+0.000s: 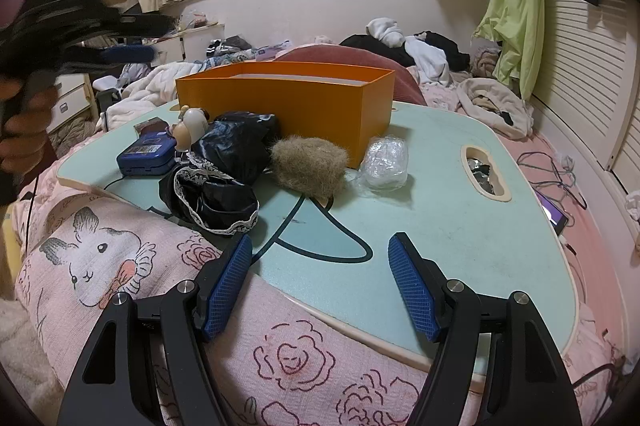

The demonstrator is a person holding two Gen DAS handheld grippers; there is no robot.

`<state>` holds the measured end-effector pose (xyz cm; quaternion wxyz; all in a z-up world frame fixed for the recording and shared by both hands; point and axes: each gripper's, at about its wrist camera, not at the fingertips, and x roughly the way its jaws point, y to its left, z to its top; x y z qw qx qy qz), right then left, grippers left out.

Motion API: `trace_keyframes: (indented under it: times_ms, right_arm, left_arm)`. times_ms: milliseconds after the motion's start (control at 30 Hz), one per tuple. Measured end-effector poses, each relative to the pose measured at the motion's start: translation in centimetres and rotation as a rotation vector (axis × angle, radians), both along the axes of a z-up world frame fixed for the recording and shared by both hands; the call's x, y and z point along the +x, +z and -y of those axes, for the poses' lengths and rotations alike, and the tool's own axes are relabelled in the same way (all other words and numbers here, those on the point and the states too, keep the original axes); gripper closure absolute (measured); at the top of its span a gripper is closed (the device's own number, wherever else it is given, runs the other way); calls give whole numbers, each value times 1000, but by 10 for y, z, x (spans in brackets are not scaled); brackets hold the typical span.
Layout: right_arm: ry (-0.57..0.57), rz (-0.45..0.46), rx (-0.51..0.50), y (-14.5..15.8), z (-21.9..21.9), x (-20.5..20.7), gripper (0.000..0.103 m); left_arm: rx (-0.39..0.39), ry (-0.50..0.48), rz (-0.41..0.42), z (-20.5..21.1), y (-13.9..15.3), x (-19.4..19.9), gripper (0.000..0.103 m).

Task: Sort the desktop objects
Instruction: 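Lift the silver cone out and set it beside the brown box with the left tool, then reach into the orange box and grasp the white fluffy pom-pom with the right tool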

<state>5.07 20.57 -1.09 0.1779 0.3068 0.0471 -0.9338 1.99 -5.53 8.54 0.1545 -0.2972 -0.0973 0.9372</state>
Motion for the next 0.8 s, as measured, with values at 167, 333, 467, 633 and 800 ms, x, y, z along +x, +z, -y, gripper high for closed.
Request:
trace_keyframes:
  times_ms: [167,333,467,633,800]
  right_arm:
    - [1,0,0,0,0,0,32]
    - [1,0,0,1,0,0,32]
    - [-4,-1,2,2,-3,5,31]
    - [-5,-1,1,0,-9,13,30]
    - [-4,-1,1,0,-9,13,30]
  left_arm:
    - [-59,64,-49,4,-30,49,12]
    - [-255,24,88,-25,-89,45,9]
    - [-263,58,69,-25,-98,37,0]
    - [-262,57,53,-24,-102,36,0]
    - [-262,57,53,-22,-102,37,0]
